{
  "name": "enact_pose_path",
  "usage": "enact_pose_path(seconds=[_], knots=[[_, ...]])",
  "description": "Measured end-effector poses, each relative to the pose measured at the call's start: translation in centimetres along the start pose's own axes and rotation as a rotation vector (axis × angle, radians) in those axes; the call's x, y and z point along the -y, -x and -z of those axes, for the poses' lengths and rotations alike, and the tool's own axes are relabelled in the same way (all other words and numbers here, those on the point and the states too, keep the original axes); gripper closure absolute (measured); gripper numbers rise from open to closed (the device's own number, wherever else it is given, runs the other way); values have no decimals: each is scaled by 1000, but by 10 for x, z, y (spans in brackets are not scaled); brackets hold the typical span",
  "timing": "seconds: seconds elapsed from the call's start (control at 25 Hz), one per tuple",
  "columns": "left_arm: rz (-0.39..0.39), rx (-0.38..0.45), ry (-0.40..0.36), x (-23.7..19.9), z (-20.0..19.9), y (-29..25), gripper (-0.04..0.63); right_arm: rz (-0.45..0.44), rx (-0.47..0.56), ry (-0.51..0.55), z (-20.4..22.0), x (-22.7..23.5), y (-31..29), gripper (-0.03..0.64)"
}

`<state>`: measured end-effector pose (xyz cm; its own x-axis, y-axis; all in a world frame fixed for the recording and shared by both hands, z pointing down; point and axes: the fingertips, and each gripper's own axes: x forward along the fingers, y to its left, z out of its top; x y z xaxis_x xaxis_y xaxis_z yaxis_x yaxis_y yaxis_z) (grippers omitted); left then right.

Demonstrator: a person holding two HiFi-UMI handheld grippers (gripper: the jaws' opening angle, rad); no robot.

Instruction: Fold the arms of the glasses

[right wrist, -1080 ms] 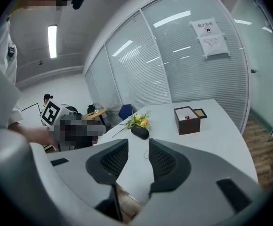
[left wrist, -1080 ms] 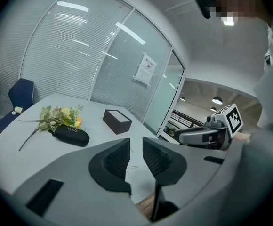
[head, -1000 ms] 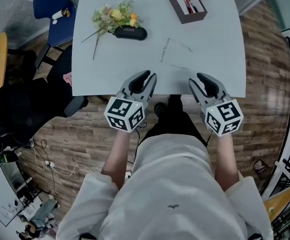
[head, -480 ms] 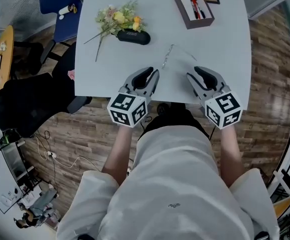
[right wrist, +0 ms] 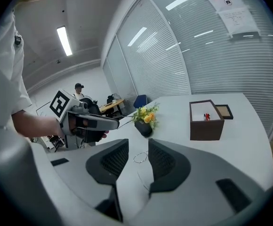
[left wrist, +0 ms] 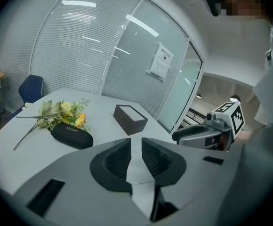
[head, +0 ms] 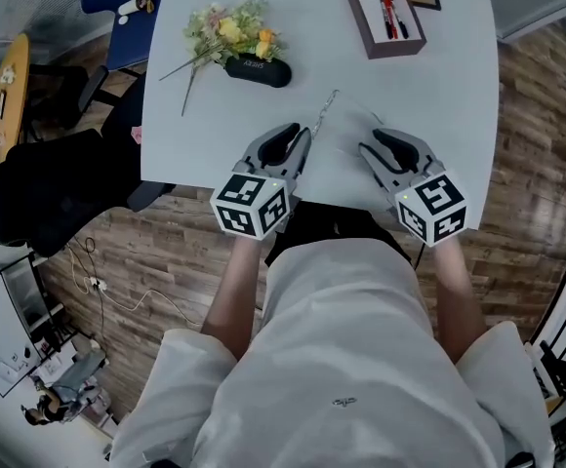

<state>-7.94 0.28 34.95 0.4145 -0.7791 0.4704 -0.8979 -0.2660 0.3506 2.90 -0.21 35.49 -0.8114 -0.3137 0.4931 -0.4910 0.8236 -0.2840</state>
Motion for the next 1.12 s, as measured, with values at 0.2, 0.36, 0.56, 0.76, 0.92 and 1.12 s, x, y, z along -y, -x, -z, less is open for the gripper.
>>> enact_pose_path(seconds=[0.2, 0.36, 0.56, 0.76, 0.92, 1.12], knots=[[-7, -16, -9, -3, 1, -9, 515, -13, -23, -5, 6, 4, -4, 480], [0, -31, -9, -9, 4, -21, 515, -24, -55, -7, 17, 2, -10, 480], [25, -48, -11, -15, 11, -40, 515, -13, -82, -27, 30, 6, -16, 480], [46, -92, -34, -20, 22, -57, 515, 6, -106, -45, 39, 7, -22, 480], [66, -123, -50, -26, 31, -69, 515, 18, -128, -47, 46, 8, -30, 480], [80, -162, -60, -35, 42, -84, 515, 28, -146, -80, 55, 9, -38, 482]])
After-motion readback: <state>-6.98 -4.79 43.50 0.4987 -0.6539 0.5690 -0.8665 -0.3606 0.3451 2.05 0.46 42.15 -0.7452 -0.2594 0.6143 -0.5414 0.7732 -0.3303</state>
